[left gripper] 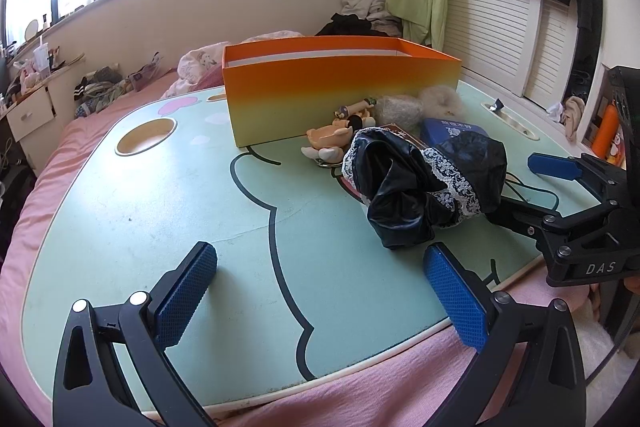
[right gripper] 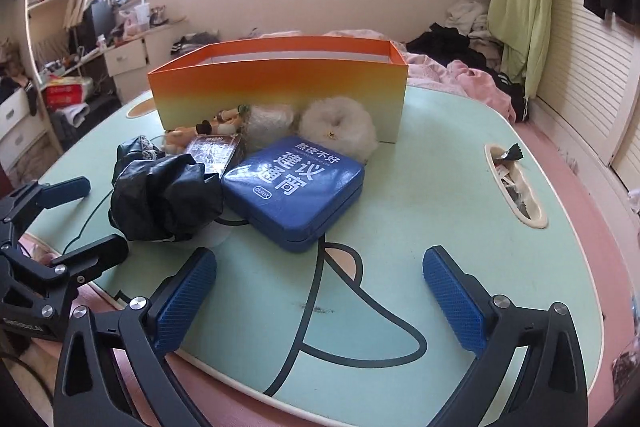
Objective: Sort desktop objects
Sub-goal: 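Reach into the orange box and grasp the beige fluffy ball with the left gripper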
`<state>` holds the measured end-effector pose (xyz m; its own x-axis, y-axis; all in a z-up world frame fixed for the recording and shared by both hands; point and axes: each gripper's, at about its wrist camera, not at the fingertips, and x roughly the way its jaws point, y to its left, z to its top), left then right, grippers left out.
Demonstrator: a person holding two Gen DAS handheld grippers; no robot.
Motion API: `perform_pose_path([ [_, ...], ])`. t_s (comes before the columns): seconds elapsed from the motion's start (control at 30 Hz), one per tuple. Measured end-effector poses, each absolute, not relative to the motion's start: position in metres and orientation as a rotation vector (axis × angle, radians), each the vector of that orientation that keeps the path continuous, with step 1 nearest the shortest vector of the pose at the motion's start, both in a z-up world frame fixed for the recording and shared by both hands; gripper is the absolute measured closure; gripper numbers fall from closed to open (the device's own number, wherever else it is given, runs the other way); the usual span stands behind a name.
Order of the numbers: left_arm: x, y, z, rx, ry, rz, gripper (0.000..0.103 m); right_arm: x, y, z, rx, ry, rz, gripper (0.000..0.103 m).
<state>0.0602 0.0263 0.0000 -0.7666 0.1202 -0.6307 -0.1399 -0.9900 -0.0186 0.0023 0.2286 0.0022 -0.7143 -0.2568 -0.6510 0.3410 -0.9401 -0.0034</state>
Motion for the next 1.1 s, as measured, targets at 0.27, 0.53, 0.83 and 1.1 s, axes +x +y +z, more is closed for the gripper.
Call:
perform_pose_path([
  [0.27,0.061,0.026,0.000,-1.004,0.040,2.838,0.000,0.003,0.228,0.002,0.975,0.175,-2.637,0.000],
  [0.53,0.061,0.023,-0.001,-1.003,0.036,2.850,0.000,0.003,0.228,0.002,0.974,0.175,-2.637,0.000],
  [0.83,0.067,0.015,0.003,-0.975,-0.014,2.871,0.015,0.004,0.228,0.002,0.974,0.175,-2.637,0.000],
  [1.1,0.058,0.002,0.040,-0.909,-0.130,2.859,0.055,0.004,0.228,0.001,0.973,0.176,-2.636,0.000],
])
